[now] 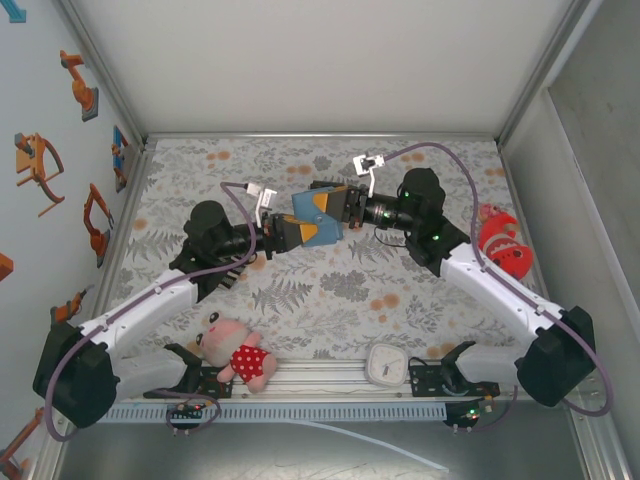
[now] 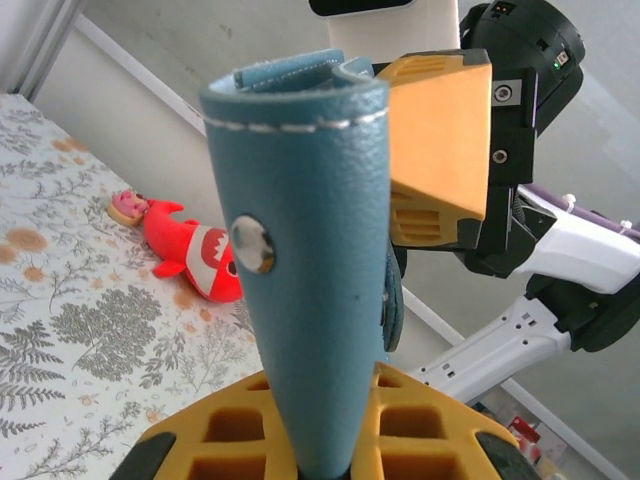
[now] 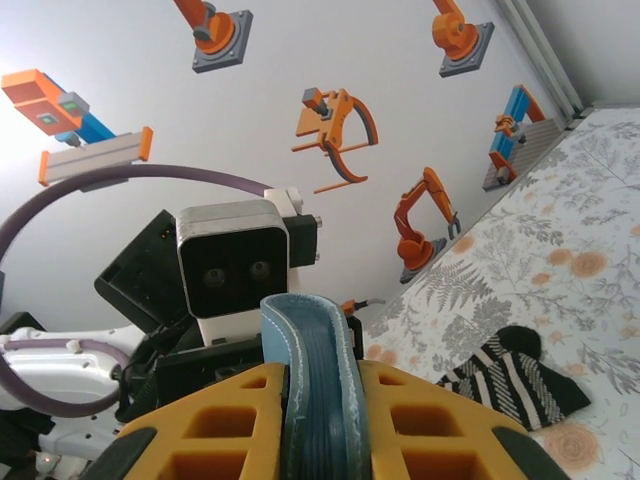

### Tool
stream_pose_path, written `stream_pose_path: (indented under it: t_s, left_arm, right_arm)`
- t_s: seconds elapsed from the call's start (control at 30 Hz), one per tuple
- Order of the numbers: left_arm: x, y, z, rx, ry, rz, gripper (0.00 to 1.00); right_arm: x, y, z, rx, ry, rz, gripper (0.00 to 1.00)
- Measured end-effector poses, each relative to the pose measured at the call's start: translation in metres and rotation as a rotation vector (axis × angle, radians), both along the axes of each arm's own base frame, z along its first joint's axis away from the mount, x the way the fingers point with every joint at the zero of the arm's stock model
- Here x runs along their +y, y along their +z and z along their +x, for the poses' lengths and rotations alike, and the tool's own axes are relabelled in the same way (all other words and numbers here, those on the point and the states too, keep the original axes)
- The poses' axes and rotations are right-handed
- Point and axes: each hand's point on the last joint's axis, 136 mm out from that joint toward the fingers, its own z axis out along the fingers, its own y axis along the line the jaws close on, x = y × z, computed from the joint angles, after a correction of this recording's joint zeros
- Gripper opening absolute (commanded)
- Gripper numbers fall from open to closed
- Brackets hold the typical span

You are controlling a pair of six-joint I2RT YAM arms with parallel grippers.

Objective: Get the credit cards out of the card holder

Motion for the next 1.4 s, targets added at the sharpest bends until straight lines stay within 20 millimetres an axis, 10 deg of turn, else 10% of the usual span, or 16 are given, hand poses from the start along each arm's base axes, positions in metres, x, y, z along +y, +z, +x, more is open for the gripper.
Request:
stream_pose_path:
  t_s: [0.23, 0.43, 0.73, 1.4]
  left_arm:
    - [0.0, -0.019, 0.004, 0.018, 0.024, 0.065, 0.0]
    - [0.005, -0.044, 0.015, 0.042, 0.105, 0.182, 0.0]
    - [0.014, -0.061, 0.029, 0.045, 0.196, 0.304, 0.0]
    - [0.01, -0.081, 0.04, 0.086, 0.208, 0.358, 0.0]
  right_arm:
    - [-0.012, -0.018, 0.005, -0.007, -0.099, -0.135, 0.51]
    - [-0.035, -0.027, 0.012, -0.023, -0.236, -0.262, 0.61]
    - [-0.069, -0.044, 0.018, -0.021, -0.412, -0.405, 0.57]
    - [-0.004, -0.099, 0.019, 0.049, -0.317, -0.629, 0.39]
